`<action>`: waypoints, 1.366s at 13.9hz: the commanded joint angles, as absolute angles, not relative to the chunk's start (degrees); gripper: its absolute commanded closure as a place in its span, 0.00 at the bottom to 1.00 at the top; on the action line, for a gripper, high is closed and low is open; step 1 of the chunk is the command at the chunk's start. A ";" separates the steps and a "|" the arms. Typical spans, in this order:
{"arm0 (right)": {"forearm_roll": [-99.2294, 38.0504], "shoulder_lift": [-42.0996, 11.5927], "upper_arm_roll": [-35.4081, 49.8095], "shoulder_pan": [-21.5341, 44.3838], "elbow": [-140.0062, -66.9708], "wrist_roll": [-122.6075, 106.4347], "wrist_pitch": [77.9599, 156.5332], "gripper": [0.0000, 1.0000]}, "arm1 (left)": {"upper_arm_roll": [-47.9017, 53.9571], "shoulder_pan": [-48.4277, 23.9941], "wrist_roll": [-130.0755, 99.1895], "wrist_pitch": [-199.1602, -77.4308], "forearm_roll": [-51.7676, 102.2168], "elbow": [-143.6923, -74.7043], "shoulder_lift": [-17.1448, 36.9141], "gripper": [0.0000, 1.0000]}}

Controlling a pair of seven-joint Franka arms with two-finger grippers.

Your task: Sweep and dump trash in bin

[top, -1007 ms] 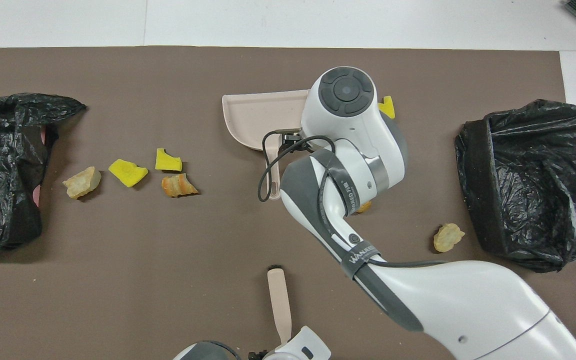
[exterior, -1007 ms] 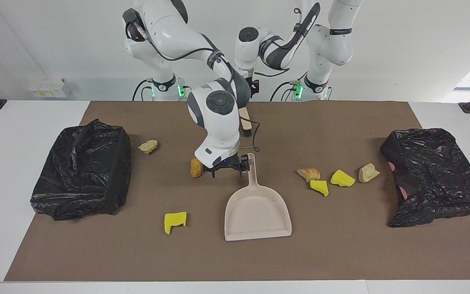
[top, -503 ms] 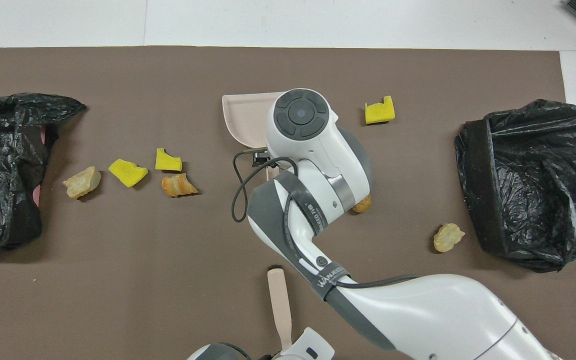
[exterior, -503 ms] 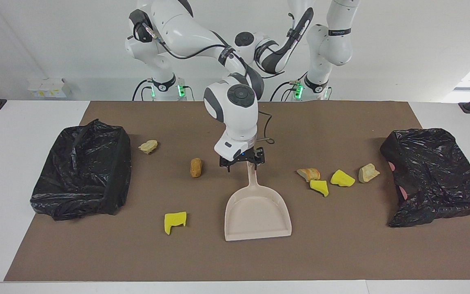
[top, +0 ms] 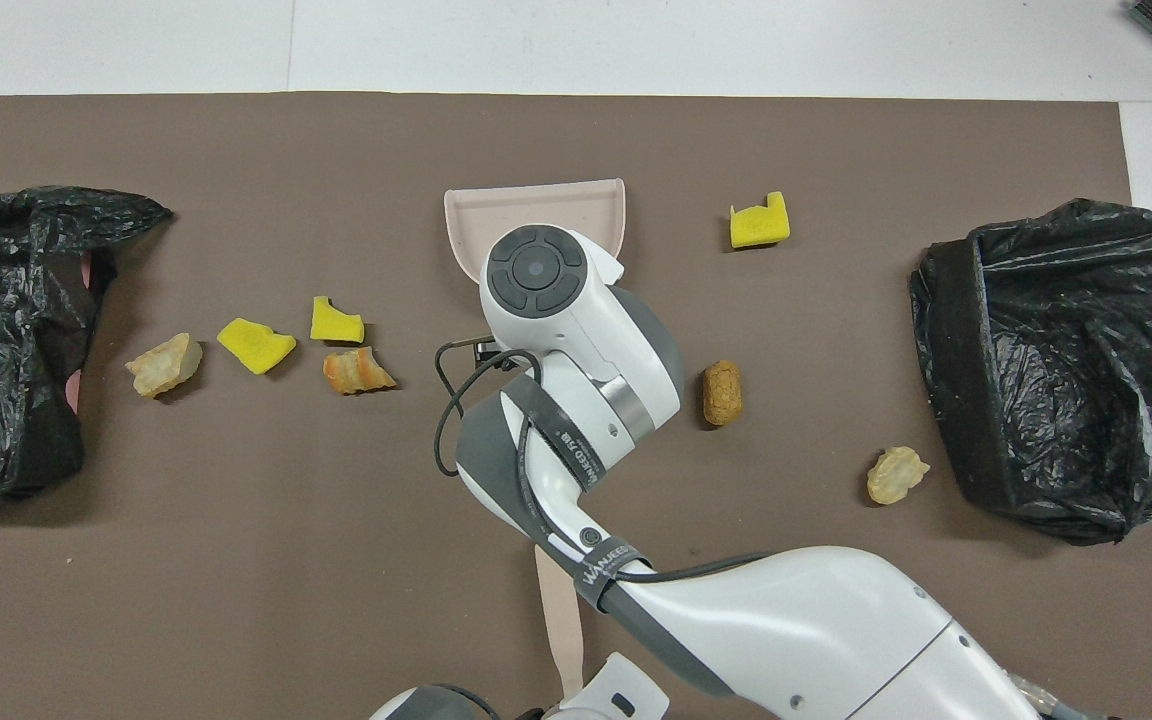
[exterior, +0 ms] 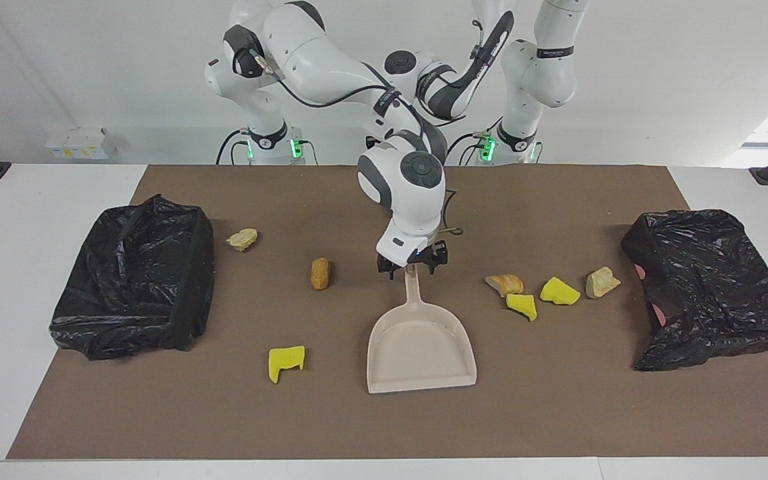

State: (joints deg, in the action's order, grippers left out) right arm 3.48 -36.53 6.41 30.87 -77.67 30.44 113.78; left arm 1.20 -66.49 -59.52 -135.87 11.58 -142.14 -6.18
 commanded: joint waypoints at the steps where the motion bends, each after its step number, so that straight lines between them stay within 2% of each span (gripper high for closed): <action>1: 4.48 -37.00 6.59 30.67 -76.64 30.50 113.82 0.00 | 0.17 -66.63 -58.80 -133.86 12.57 -142.21 -7.65 0.60; 3: 4.48 -37.09 6.59 30.67 -76.64 30.24 114.26 0.07 | 0.09 -66.53 -58.89 -133.60 12.57 -142.21 -8.00 0.61; 5: 4.48 -37.09 6.59 30.67 -76.64 30.06 114.08 0.26 | 0.09 -66.45 -58.71 -132.19 12.57 -142.12 -8.17 0.63; 6: 4.66 -37.09 6.59 30.59 -76.47 29.71 113.56 0.34 | 0.09 -66.45 -58.71 -132.19 12.57 -142.12 -8.17 0.86; 7: 5.18 -37.09 6.59 30.59 -76.55 29.10 113.29 0.51 | 0.09 -66.36 -58.71 -132.10 12.57 -142.12 -8.17 1.00; 8: 5.27 -37.00 6.50 30.59 -76.55 29.00 112.77 0.67 | 0.09 -65.23 -58.62 -132.10 12.48 -142.12 -8.17 1.00; 9: 5.36 -37.00 6.50 30.50 -76.47 29.00 112.42 0.87 | 0.09 -64.00 -58.45 -131.84 12.48 -142.03 -8.17 1.00; 10: 5.62 -37.09 6.50 30.59 -76.38 29.00 112.41 1.00 | 0.09 -62.94 -57.40 -130.79 12.57 -141.51 -8.26 1.00; 16: 8.53 -36.74 6.24 30.24 -76.20 24.18 112.50 1.00 | 0.09 -50.39 -42.83 -123.05 12.48 -138.60 -8.17 1.00; 19: 7.91 -35.25 6.50 28.31 -76.29 16.02 112.15 1.00 | 0.09 -46.51 -35.79 -119.72 12.48 -138.60 -8.17 1.00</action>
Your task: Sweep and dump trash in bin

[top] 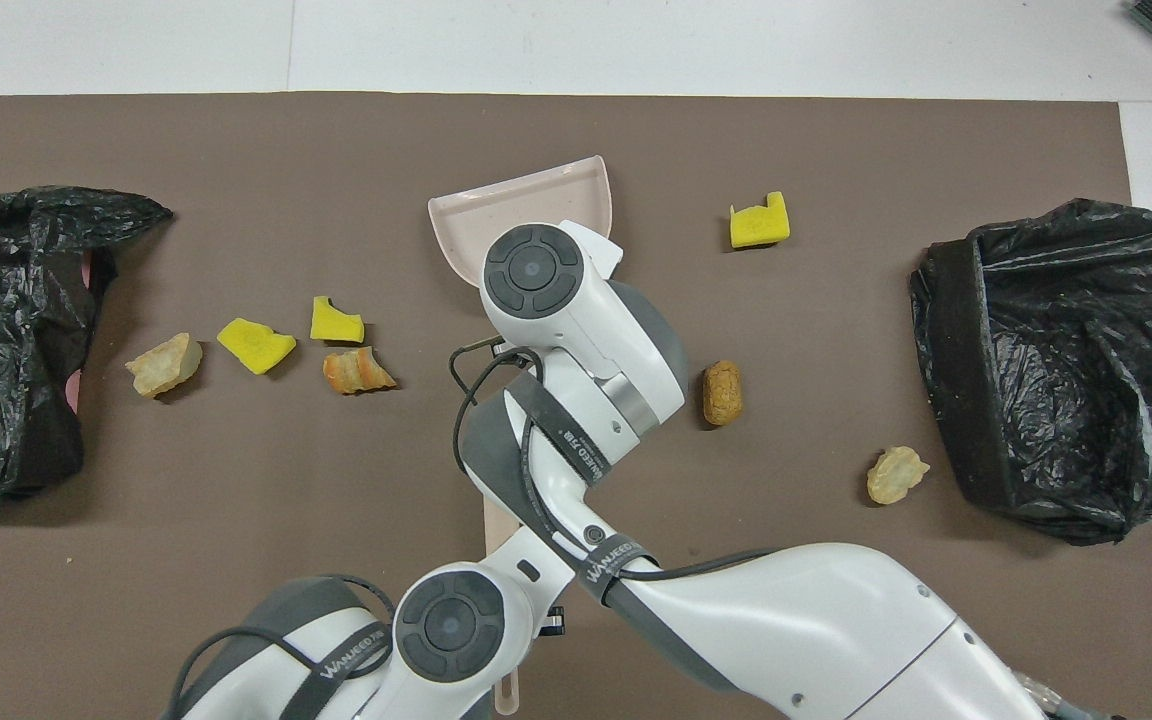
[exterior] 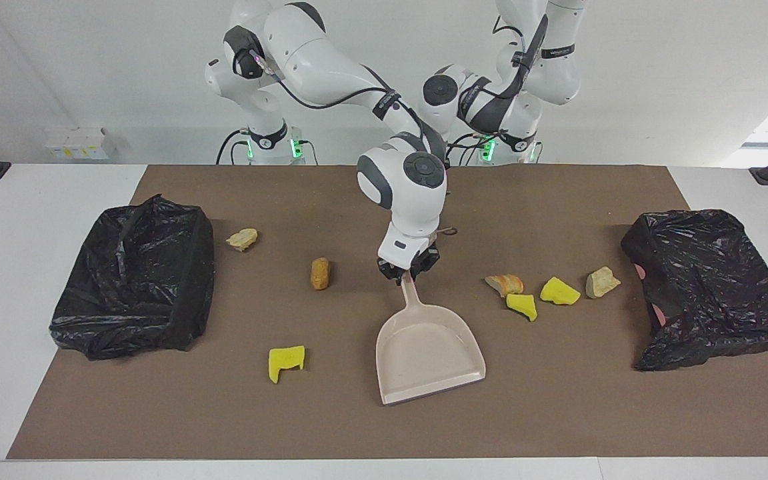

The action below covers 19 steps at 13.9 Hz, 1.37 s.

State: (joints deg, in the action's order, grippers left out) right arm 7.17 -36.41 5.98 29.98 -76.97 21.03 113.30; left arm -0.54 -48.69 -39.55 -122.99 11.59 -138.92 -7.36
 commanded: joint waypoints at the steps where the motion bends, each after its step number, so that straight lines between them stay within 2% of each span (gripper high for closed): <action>1: 7.74 -34.98 6.50 27.69 -76.38 12.95 112.15 1.00 | 0.09 -45.62 -34.21 -119.36 12.48 -138.60 -8.17 1.00; 6: 7.47 -32.44 6.42 22.78 -76.82 -8.75 112.15 1.00 | -0.18 -36.94 -25.41 -117.96 12.13 -136.68 -8.79 1.00; 10: 8.09 -29.45 6.77 19.43 -76.90 -22.82 106.45 1.00 | -0.18 -28.85 -25.40 -112.51 7.93 -131.23 -8.79 1.00; 15: 8.26 -25.41 6.77 19.25 -79.44 -36.37 99.15 1.00 | -0.18 -19.89 -25.49 -108.90 1.85 -127.71 -8.53 1.00; 17: 8.17 -24.70 6.77 18.98 -81.29 -46.96 101.32 1.00 | -0.17 -16.71 -25.31 -109.16 -3.05 -126.57 -7.91 1.00; 19: 8.09 -24.78 6.77 17.33 -82.08 -54.81 103.61 1.00 | -0.18 -9.80 -20.78 -111.52 -5.18 -126.56 -7.03 1.00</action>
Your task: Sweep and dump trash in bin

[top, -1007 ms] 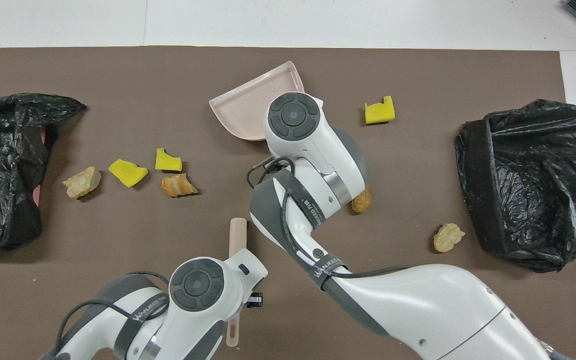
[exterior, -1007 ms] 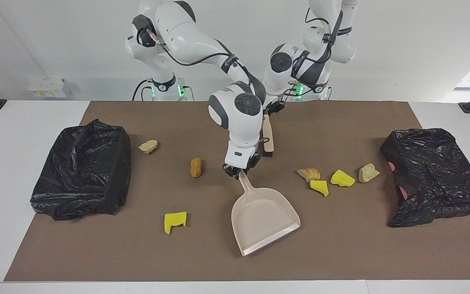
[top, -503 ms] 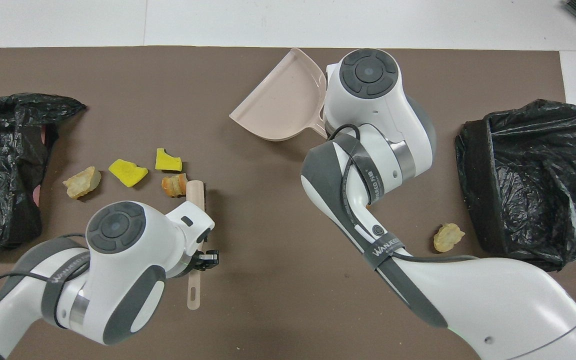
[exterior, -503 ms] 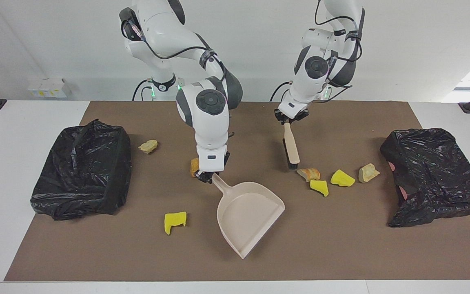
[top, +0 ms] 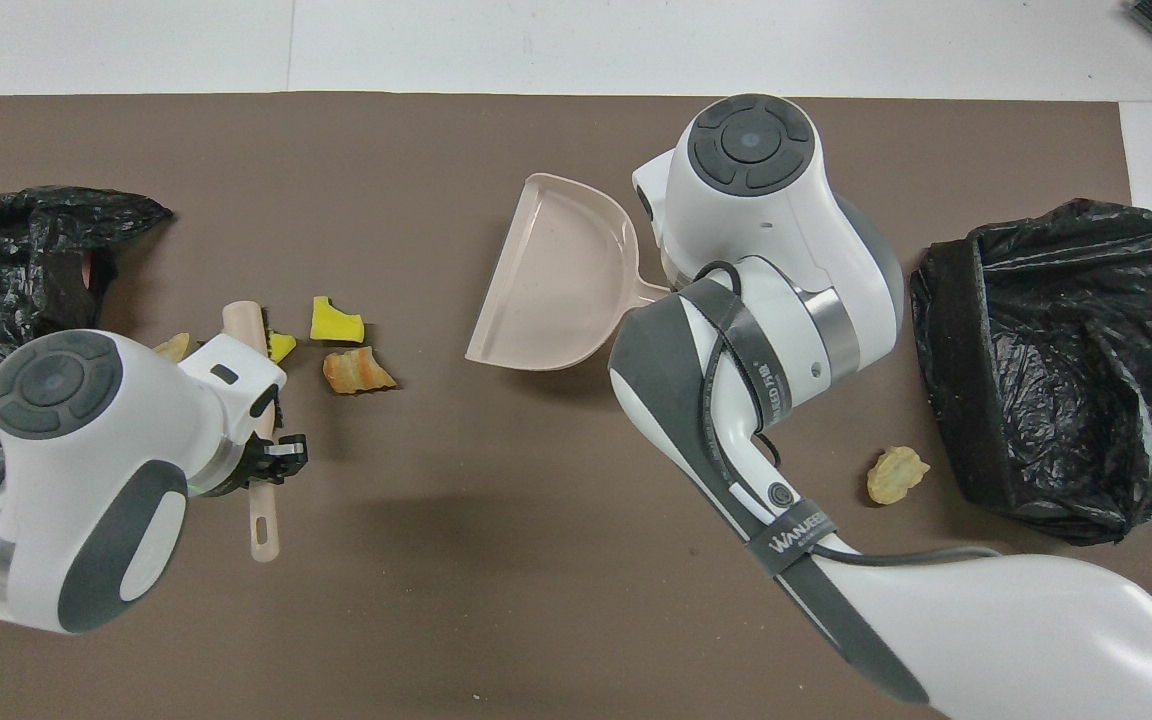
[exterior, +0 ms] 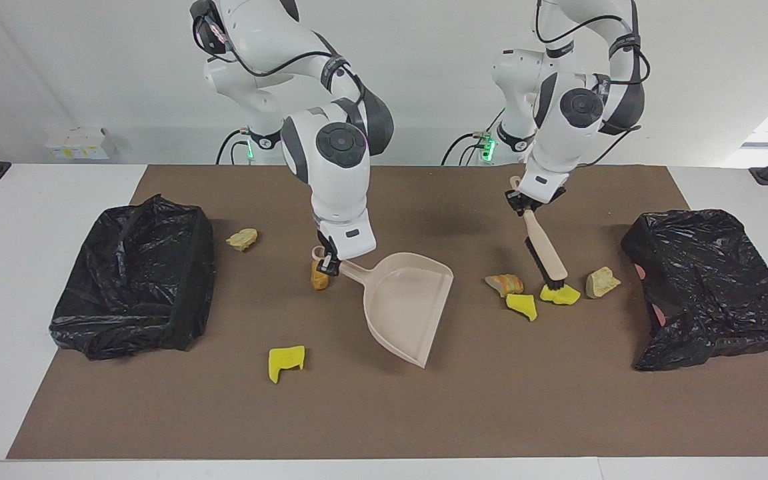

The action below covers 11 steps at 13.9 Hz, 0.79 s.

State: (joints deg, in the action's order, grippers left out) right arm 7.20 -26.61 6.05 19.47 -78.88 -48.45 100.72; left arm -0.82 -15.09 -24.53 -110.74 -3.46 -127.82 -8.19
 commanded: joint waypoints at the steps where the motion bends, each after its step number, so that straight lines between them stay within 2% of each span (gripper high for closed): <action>1: 8.09 -24.79 6.77 17.31 -82.35 -55.45 103.80 1.00 | -0.18 -5.49 -14.65 -112.84 -6.14 -126.56 -6.60 1.00; 3: 8.61 -25.92 6.68 17.58 -82.35 -55.90 104.58 1.00 | -0.17 0.94 -6.36 -114.69 -6.33 -126.56 -5.72 1.00; 6: 10.55 -28.91 6.85 18.11 -82.00 -56.07 109.04 1.00 | -0.09 5.00 -0.37 -118.29 -6.50 -126.74 -3.00 1.00; 11: 12.92 -29.97 6.86 19.95 -82.35 -59.24 110.13 1.00 | 0.09 5.36 1.32 -121.54 -7.03 -127.00 0.60 1.00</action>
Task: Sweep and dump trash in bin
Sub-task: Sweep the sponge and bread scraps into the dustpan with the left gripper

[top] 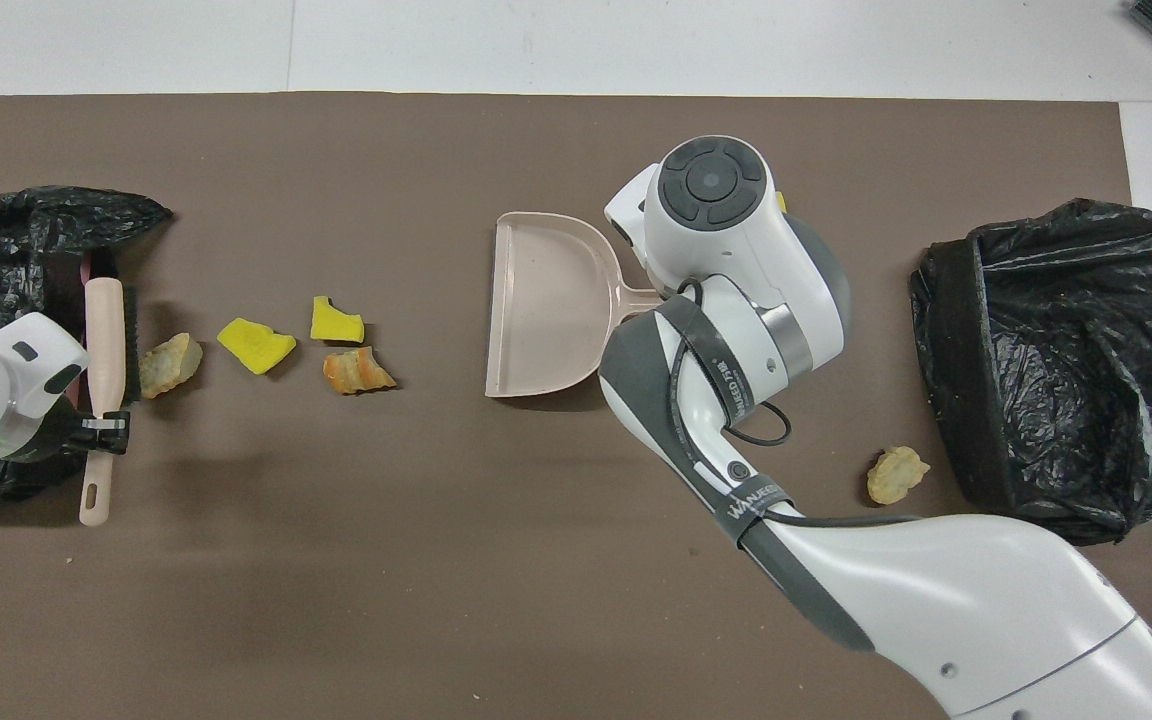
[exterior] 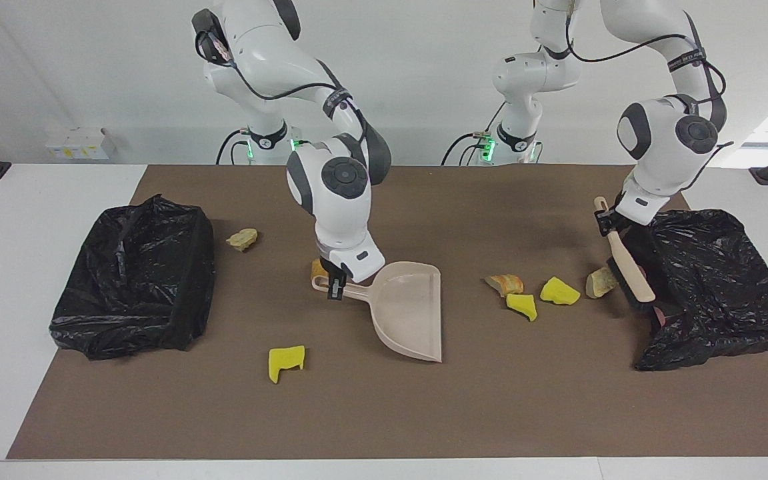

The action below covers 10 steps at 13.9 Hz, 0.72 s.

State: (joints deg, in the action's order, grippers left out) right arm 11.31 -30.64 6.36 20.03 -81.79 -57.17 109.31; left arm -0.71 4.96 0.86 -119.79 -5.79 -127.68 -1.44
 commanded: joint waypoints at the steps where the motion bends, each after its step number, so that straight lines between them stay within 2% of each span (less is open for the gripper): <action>1: 12.92 -29.97 6.86 19.95 -82.44 -59.24 110.13 1.00 | 0.09 4.75 0.71 -122.77 -6.94 -127.00 2.18 1.00; 3: 12.92 -29.97 6.86 20.13 -82.97 -59.24 110.13 1.00 | 0.35 3.09 -0.08 -123.83 -5.37 -126.91 3.95 1.00; 10: 13.27 -29.62 6.86 20.48 -83.58 -59.94 109.78 1.00 | 0.53 -6.13 -0.96 -122.96 6.76 -127.18 3.87 1.00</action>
State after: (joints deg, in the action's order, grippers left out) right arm 12.17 -30.63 6.37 20.91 -82.44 -57.68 109.31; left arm 0.99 -2.55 -0.36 -123.57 4.29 -127.52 3.02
